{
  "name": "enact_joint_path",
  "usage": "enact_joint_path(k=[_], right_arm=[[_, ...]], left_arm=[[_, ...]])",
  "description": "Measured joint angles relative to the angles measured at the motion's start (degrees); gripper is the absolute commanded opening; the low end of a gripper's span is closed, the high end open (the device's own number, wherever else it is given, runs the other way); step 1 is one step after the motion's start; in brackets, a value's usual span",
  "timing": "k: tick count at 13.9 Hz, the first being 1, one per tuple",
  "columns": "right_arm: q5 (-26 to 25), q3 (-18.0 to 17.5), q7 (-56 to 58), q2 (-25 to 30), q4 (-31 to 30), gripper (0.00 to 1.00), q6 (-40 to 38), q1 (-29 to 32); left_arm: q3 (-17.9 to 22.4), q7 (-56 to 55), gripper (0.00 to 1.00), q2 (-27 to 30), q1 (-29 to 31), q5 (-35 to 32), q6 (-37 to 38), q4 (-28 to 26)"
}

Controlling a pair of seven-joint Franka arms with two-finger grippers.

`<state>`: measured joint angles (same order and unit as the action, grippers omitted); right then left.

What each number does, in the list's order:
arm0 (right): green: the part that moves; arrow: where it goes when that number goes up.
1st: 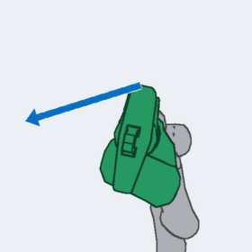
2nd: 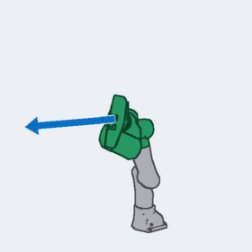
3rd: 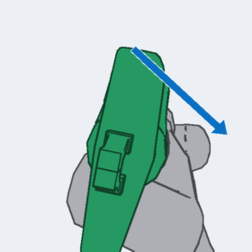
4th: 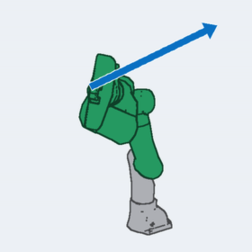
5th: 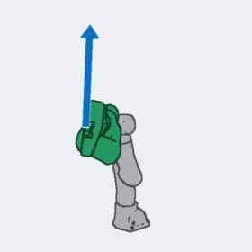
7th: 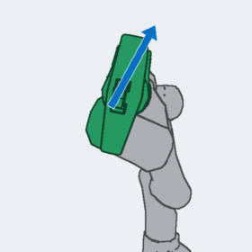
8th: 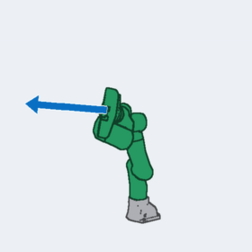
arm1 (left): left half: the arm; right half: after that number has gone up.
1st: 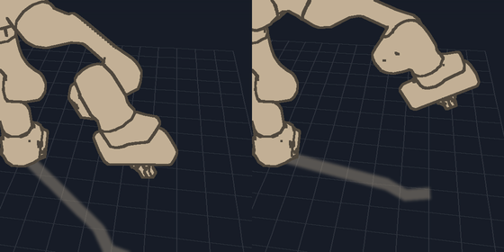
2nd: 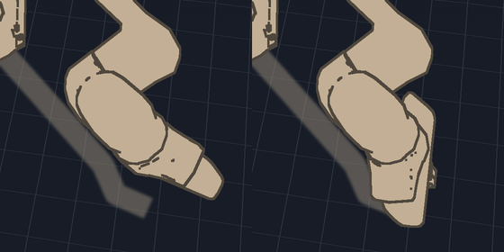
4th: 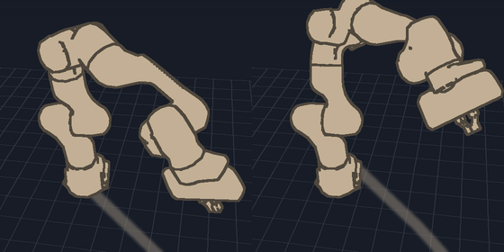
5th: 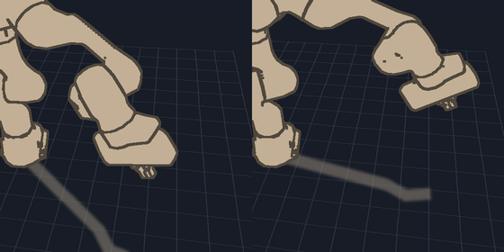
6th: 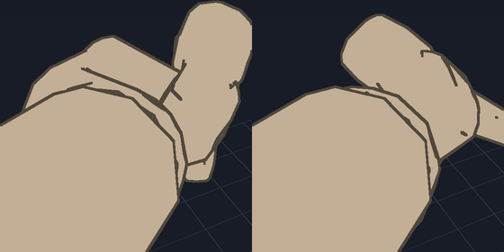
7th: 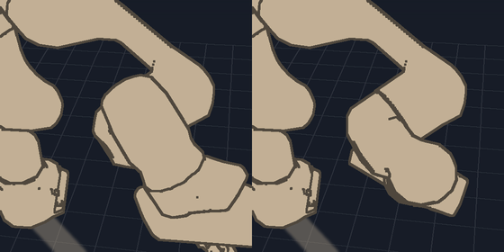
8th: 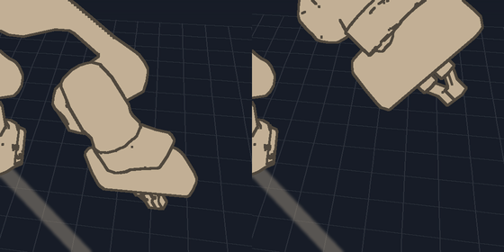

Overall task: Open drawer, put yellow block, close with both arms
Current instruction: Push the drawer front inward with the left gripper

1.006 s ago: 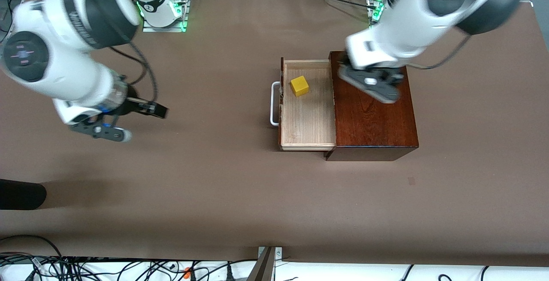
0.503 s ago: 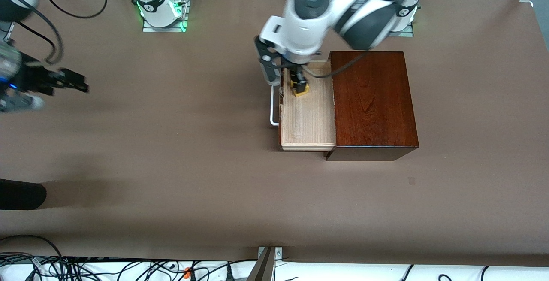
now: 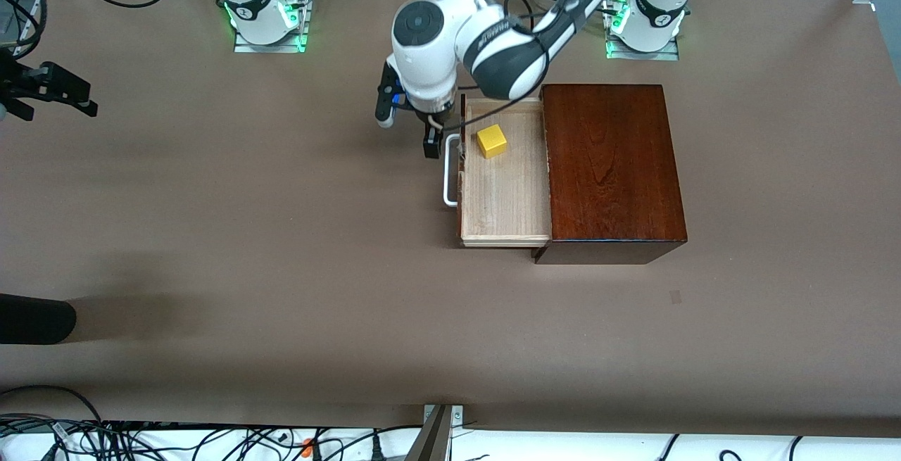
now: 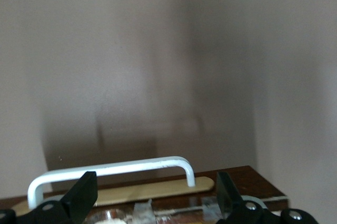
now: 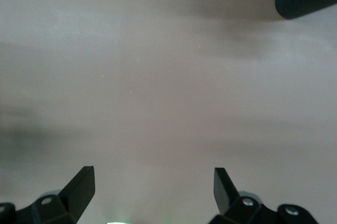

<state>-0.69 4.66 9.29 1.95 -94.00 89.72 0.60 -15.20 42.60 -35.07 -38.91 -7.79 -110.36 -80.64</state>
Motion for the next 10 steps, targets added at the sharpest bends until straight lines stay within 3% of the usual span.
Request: enact_joint_path(k=[3, 10], right_arm=[[0.0, -0.17, 0.0, -0.54, -0.38, 1.0, -0.28, 0.35], [0.0, -0.72, 0.0, -0.8, -0.38, 1.0, -0.29, 0.35]], left_arm=[[0.0, 0.52, 1.0, -2.22, -0.11, -3.78, -2.07, 0.08], [1.09, 0.55, 1.0, -3.72, 1.24, -4.46, -2.25, 0.54]])
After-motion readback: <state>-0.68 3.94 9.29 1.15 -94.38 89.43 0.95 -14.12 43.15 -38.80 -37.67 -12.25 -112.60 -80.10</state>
